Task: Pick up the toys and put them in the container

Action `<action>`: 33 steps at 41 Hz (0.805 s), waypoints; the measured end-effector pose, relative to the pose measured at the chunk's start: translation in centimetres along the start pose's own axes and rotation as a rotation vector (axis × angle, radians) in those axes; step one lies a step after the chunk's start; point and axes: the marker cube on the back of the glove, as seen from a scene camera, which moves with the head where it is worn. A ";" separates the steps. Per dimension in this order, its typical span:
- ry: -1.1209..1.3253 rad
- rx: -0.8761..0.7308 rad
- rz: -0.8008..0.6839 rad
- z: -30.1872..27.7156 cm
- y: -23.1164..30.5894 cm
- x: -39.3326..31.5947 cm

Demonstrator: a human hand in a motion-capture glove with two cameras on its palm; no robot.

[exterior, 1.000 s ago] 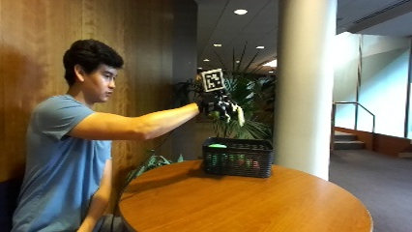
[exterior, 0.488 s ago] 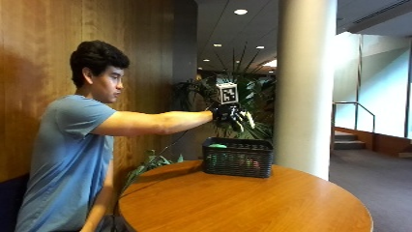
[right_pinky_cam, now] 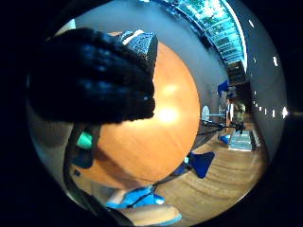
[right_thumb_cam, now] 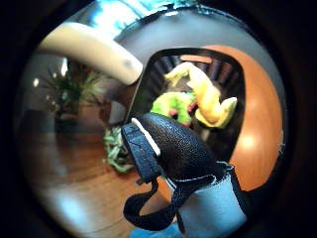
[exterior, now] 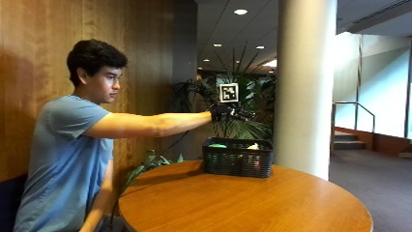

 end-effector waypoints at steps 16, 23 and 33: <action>0.011 -0.004 0.162 -0.7 5.5 6.2; 0.144 -0.022 0.172 1.0 10.4 13.7; 0.047 -0.010 0.276 1.5 13.9 16.9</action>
